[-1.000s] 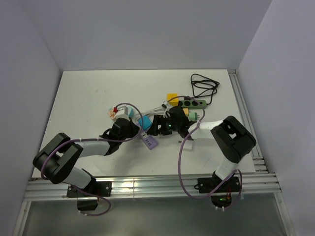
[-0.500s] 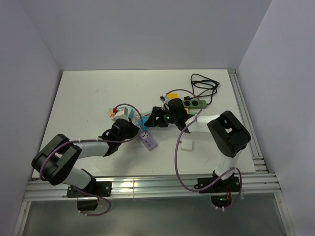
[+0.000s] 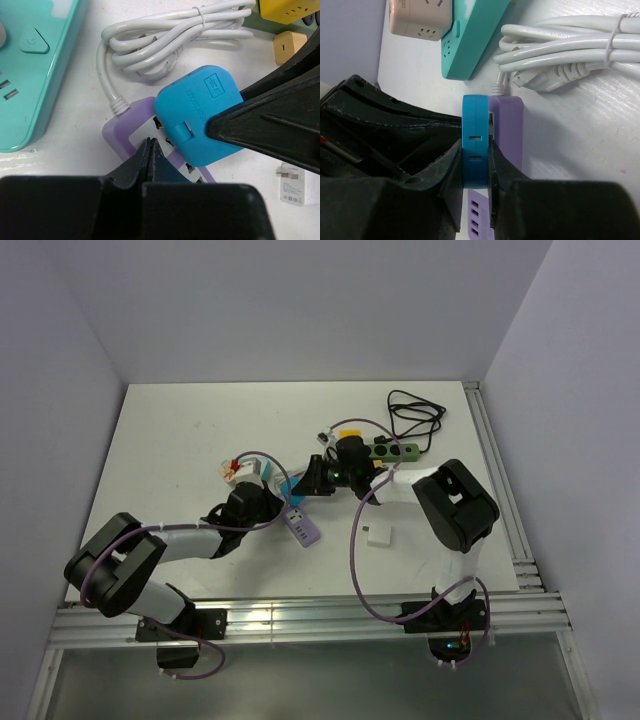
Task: Insert the plug
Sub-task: Insert the plug into the socket.
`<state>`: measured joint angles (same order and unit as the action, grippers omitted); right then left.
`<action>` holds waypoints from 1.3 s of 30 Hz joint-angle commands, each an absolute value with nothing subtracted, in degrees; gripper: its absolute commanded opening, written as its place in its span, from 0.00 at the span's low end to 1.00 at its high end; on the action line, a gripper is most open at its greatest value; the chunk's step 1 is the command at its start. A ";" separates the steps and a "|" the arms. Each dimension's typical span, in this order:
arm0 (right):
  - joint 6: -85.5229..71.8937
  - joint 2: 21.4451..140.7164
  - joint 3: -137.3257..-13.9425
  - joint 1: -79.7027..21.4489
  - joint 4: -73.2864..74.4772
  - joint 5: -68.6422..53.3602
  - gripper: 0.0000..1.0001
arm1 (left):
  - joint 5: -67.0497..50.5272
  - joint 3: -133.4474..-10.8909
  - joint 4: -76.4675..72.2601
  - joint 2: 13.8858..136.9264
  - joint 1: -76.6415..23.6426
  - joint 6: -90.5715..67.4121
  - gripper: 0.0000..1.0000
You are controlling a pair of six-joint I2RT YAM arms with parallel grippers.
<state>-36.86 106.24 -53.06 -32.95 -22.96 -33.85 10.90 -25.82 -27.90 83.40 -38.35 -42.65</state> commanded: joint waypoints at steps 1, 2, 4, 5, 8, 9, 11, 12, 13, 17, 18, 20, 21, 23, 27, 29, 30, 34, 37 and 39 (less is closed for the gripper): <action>-36.74 106.08 -55.02 -32.61 -23.38 -34.80 0.15 | 11.16 -26.63 -24.88 83.06 -38.94 -41.40 0.00; -36.74 105.74 -55.02 -32.43 -23.38 -34.98 0.10 | 11.42 -26.63 -24.70 83.14 -38.94 -41.31 0.00; -36.91 105.21 -55.20 -32.52 -23.38 -35.42 0.05 | 11.69 -26.54 -24.61 82.88 -38.94 -41.22 0.00; -36.91 104.51 -55.54 -32.43 -23.12 -35.51 0.03 | 11.69 -26.46 -24.61 82.71 -38.94 -41.22 0.00; -37.00 103.45 -56.16 -32.08 -21.98 -36.03 0.00 | 11.95 -26.37 -24.43 82.53 -38.94 -41.05 0.01; -37.52 102.49 -56.08 -31.91 -22.06 -36.56 0.00 | 12.13 -26.37 -24.35 82.53 -38.94 -41.04 0.00; -38.58 101.78 -55.46 -31.29 -23.29 -37.87 0.00 | 12.13 -26.37 -24.61 82.70 -38.94 -40.96 0.00; -39.80 101.08 -55.11 -31.03 -23.99 -38.66 0.00 | 12.22 -26.37 -24.78 82.88 -38.94 -41.04 0.00; -40.60 100.81 -54.93 -30.76 -25.30 -39.45 0.00 | 12.13 -26.28 -24.96 83.23 -38.94 -41.04 0.00; -43.85 100.20 -54.06 -29.62 -28.12 -42.97 0.00 | 12.04 -26.28 -25.93 84.37 -38.94 -41.22 0.00; -43.51 99.85 -53.88 -29.53 -28.04 -42.63 0.00 | 12.13 -26.45 -25.93 84.72 -38.94 -41.31 0.00; -42.02 99.06 -54.05 -29.53 -23.74 -41.23 0.00 | 12.30 -26.54 -25.93 84.99 -38.94 -41.22 0.00; -41.23 98.88 -53.62 -29.53 -23.12 -40.79 0.00 | 12.39 -26.72 -25.93 84.99 -38.94 -41.13 0.00; -40.96 98.00 -51.69 -29.44 -23.20 -40.87 0.00 | 13.09 -26.98 -25.23 84.99 -38.94 -40.87 0.00; -40.43 96.94 -48.70 -29.27 -23.73 -40.78 0.00 | 13.45 -27.60 -24.70 84.82 -38.76 -40.69 0.00; -40.17 96.59 -47.38 -29.27 -23.56 -40.52 0.00 | 13.36 -27.60 -24.70 84.73 -38.76 -40.78 0.00; -39.73 96.42 -46.85 -29.35 -23.47 -40.17 0.00 | 13.27 -27.60 -24.70 84.64 -38.76 -40.78 0.00; -39.64 96.24 -43.52 -29.35 -25.39 -39.81 0.00 | 13.27 -27.42 -24.70 84.37 -38.76 -40.78 0.00; -39.73 97.56 -42.72 -29.36 -26.45 -39.99 0.00 | 13.10 -27.42 -24.61 84.20 -38.76 -40.78 0.00; -39.81 98.61 -42.54 -29.36 -27.15 -40.17 0.00 | 13.10 -27.33 -24.61 83.94 -38.76 -40.87 0.00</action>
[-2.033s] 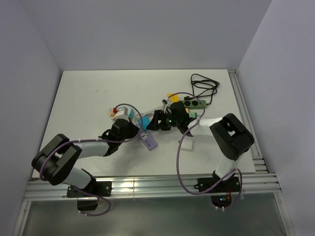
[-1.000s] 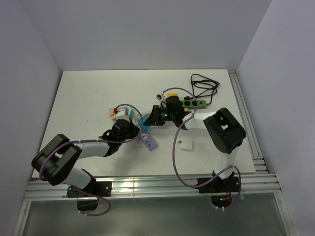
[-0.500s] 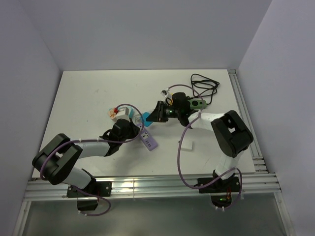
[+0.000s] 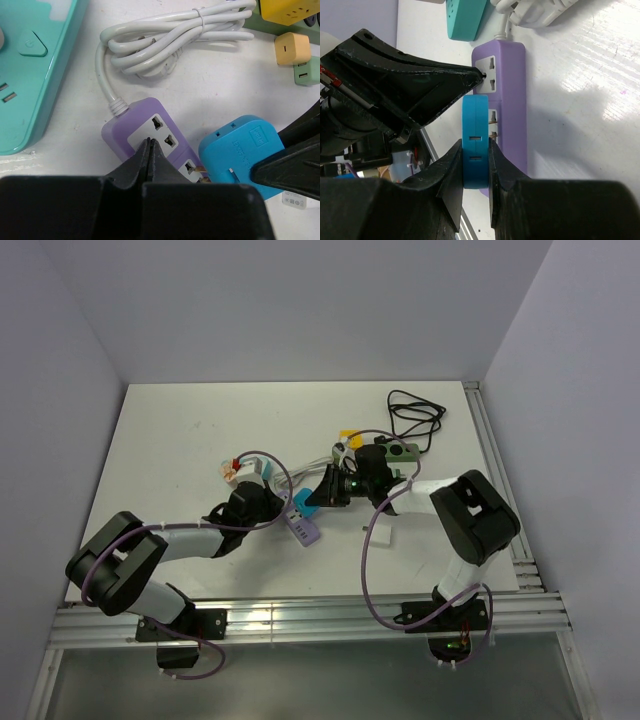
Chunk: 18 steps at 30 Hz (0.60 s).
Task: Insert the plug
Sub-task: Insert the plug into the socket.
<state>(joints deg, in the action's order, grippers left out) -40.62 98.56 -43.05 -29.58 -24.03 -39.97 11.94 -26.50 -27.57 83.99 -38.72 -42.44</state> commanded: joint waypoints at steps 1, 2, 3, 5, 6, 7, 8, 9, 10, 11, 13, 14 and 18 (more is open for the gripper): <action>-39.73 98.87 -42.54 -29.36 -27.42 -40.17 0.00 | 13.10 -27.33 -24.52 83.85 -38.76 -40.87 0.00; -39.90 99.05 -42.45 -29.36 -27.60 -40.08 0.00 | 13.01 -27.42 -24.43 83.85 -38.76 -40.87 0.00; -39.99 99.31 -42.45 -29.36 -27.68 -39.99 0.00 | 13.01 -27.42 -24.43 83.76 -38.76 -40.87 0.00; -39.99 99.75 -42.45 -29.44 -27.60 -39.90 0.00 | 13.01 -27.33 -24.35 83.67 -38.85 -40.87 0.00; -40.16 99.76 -42.45 -29.44 -27.86 -39.99 0.00 | 13.09 -27.42 -24.35 83.58 -38.76 -40.87 0.00; -40.25 100.02 -42.36 -29.36 -28.12 -40.16 0.00 | 13.10 -27.51 -24.26 83.67 -38.85 -40.87 0.00; -40.17 100.02 -42.19 -29.36 -28.21 -40.25 0.00 | 13.18 -27.60 -24.17 83.76 -38.76 -40.87 0.00; -39.99 99.85 -42.19 -29.44 -27.86 -39.82 0.00 | 13.18 -27.68 -24.17 83.85 -38.76 -40.78 0.00; -39.73 99.76 -41.93 -29.53 -27.69 -39.38 0.00 | 13.27 -27.77 -24.08 84.02 -38.76 -40.78 0.00; -39.29 99.76 -41.75 -29.44 -27.34 -39.03 0.00 | 13.27 -27.86 -24.08 83.94 -38.76 -40.78 0.00; -39.20 100.11 -41.75 -29.71 -26.63 -37.97 0.00 | 13.18 -27.86 -24.26 84.11 -38.76 -40.78 0.00; -39.11 100.72 -41.92 -29.88 -26.46 -38.06 0.00 | 13.10 -27.86 -24.34 84.20 -38.76 -40.78 0.00; -38.24 101.16 -42.36 -30.85 -24.62 -36.48 0.00 | 13.18 -28.13 -24.08 84.11 -38.76 -40.78 0.00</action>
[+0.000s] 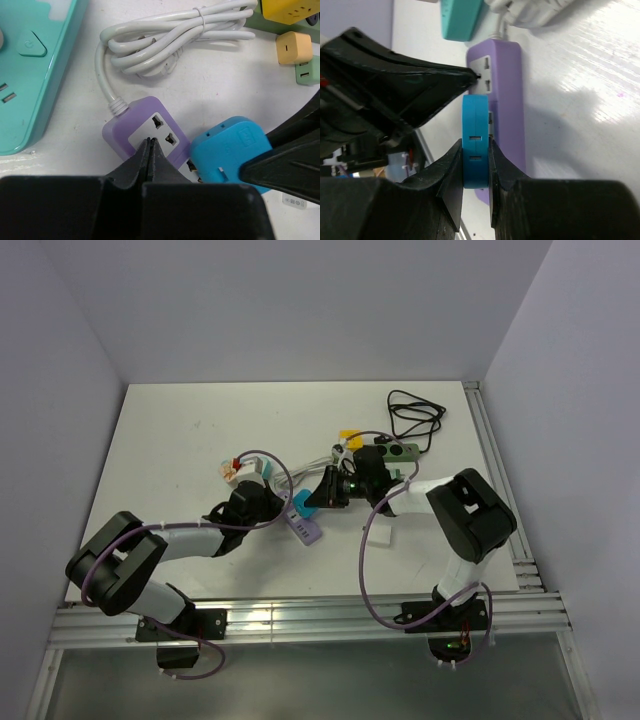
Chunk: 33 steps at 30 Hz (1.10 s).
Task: Insert the plug
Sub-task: Insert the plug into the socket.
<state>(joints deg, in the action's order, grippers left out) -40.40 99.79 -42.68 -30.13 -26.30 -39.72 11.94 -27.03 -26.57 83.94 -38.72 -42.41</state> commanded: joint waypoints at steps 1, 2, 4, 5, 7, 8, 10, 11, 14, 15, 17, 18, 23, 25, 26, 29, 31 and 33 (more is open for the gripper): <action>-37.88 101.08 -42.54 -31.11 -24.17 -35.34 0.00 | 13.18 -28.04 -24.00 84.02 -38.85 -40.78 0.00; -37.45 100.99 -42.54 -31.20 -23.73 -34.98 0.00 | 13.18 -28.04 -23.99 83.94 -38.85 -40.78 0.00; -37.00 100.55 -42.54 -31.46 -22.33 -34.11 0.00 | 13.27 -28.04 -23.82 83.67 -38.76 -40.78 0.00; -36.57 100.46 -42.54 -31.55 -21.37 -32.97 0.00 | 13.27 -28.04 -23.73 83.58 -38.85 -40.78 0.00; -35.43 99.94 -42.80 -31.81 -19.87 -31.65 0.00 | 13.27 -27.86 -23.73 83.50 -38.93 -40.78 0.00; -34.98 99.76 -43.06 -32.08 -19.08 -29.90 0.00 | 13.27 -28.04 -23.73 83.41 -38.85 -40.69 0.00; -33.67 99.41 -44.99 -32.69 -14.26 -26.56 0.00 | 13.36 -28.21 -23.47 83.50 -38.85 -40.61 0.00; -32.10 99.32 -45.78 -33.65 -12.41 -23.06 0.00 | 13.36 -28.30 -23.38 83.58 -38.85 -40.61 0.00; -30.41 99.75 -48.16 -35.76 -7.48 -19.17 0.00 | 13.27 -28.30 -23.55 83.50 -38.85 -40.69 0.00; -30.24 100.10 -48.51 -36.21 -6.60 -17.59 0.00 | 13.27 -28.30 -23.47 83.58 -38.85 -40.61 0.00; -29.71 101.15 -49.39 -36.91 -4.85 -14.43 0.00 | 13.36 -28.48 -23.29 83.67 -38.85 -40.61 0.00; -29.27 101.51 -50.35 -37.87 -3.01 -11.80 0.00 | 13.36 -28.48 -23.29 83.58 -38.85 -40.52 0.00; -28.57 102.31 -49.93 -39.46 -3.25 -9.67 0.00 | 13.45 -28.56 -22.94 83.23 -38.85 -40.43 0.00; -28.21 102.30 -48.96 -39.46 -4.21 -9.67 0.00 | 13.54 -28.74 -22.68 83.14 -38.85 -40.34 0.00; -28.13 102.48 -48.52 -39.46 -4.91 -10.19 0.00 | 13.71 -29.00 -22.07 83.23 -38.85 -40.25 0.00; -28.65 103.27 -48.87 -39.46 -4.14 -9.32 0.00 | 13.97 -29.79 -21.53 83.41 -38.85 -39.99 0.00; -28.57 103.62 -50.27 -40.33 -1.34 -5.47 0.00 | 13.54 -30.32 -21.53 83.67 -38.85 -39.90 0.00; -28.04 103.97 -52.46 -41.57 2.89 -1.59 0.00 | 13.45 -30.93 -21.45 84.28 -38.85 -39.82 0.00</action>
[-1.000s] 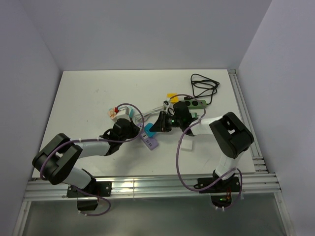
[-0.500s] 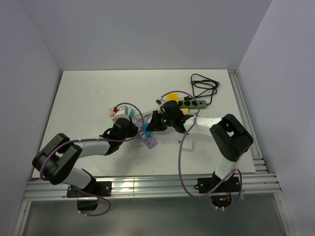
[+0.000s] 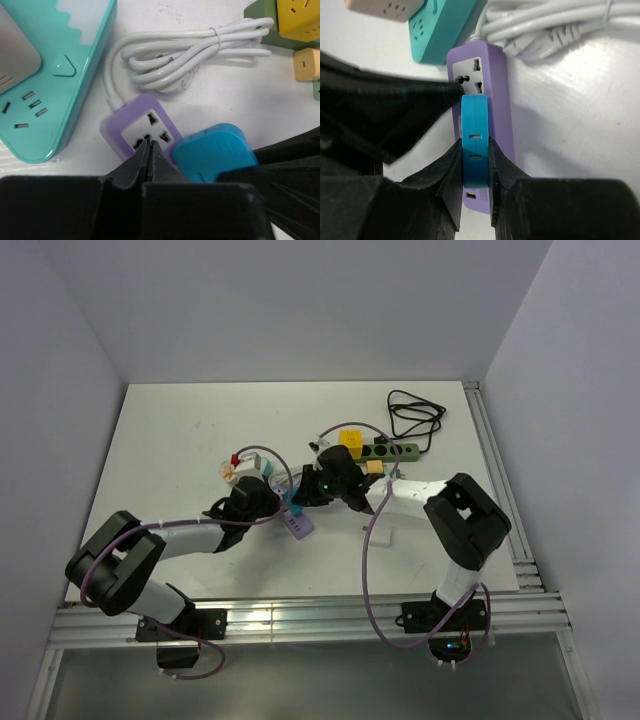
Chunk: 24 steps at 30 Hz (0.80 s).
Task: Insert the plug
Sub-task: Insert the plug into the socket.
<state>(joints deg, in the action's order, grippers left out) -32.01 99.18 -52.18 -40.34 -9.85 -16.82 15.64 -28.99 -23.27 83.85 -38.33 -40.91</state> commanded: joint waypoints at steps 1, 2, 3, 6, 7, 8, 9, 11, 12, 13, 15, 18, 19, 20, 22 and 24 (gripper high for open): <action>-27.60 104.32 -52.99 -41.92 3.86 -0.89 0.00 | 13.45 -31.02 -21.45 84.55 -38.85 -39.81 0.00; -27.42 104.33 -53.52 -42.53 5.35 1.82 0.00 | 13.45 -31.03 -21.53 84.99 -38.85 -39.90 0.00; -27.42 104.41 -54.05 -42.80 6.58 3.93 0.00 | 13.45 -31.03 -21.79 85.16 -38.85 -39.90 0.00; -26.90 105.29 -55.72 -44.47 10.19 9.64 0.00 | 13.01 -31.02 -22.32 85.87 -38.85 -40.08 0.00; -26.63 105.55 -56.16 -44.91 10.72 11.23 0.00 | 12.83 -31.03 -22.59 86.13 -38.85 -40.08 0.00; -26.63 105.64 -56.51 -45.43 11.68 12.56 0.00 | 12.83 -31.03 -22.59 86.31 -38.85 -40.17 0.00; -26.63 105.64 -56.77 -46.57 12.30 15.35 0.00 | 12.83 -31.03 -22.76 86.40 -38.85 -40.17 0.00; -26.63 106.00 -57.39 -47.37 13.53 16.96 0.00 | 13.09 -30.94 -22.76 86.66 -38.85 -40.17 0.00; -26.54 106.17 -57.57 -47.81 13.80 17.57 0.00 | 13.18 -30.94 -22.59 86.75 -38.85 -40.17 0.00; -26.46 106.26 -57.92 -47.81 14.41 18.19 0.00 | 13.36 -30.94 -22.41 86.75 -38.85 -40.17 0.00; -26.02 106.70 -59.23 -48.51 16.43 19.51 0.00 | 13.19 -30.76 -21.62 86.31 -38.41 -40.52 0.00; -25.93 107.57 -61.52 -49.22 19.94 21.53 0.00 | 12.48 -30.15 -19.43 83.59 -36.92 -40.78 0.00; -25.75 107.84 -62.05 -49.57 20.82 21.97 0.00 | 12.65 -29.80 -18.81 82.28 -36.57 -40.78 0.00; -25.93 108.02 -63.09 -49.66 22.57 22.41 0.00 | 12.74 -29.45 -18.20 79.31 -36.39 -40.78 0.00; -26.19 108.46 -63.98 -49.66 24.16 23.46 0.00 | 13.18 -28.83 -15.57 74.30 -36.39 -40.78 0.00; -26.54 108.81 -65.39 -49.75 26.54 24.78 0.00 | 13.62 -28.39 -12.06 70.68 -36.30 -41.22 0.00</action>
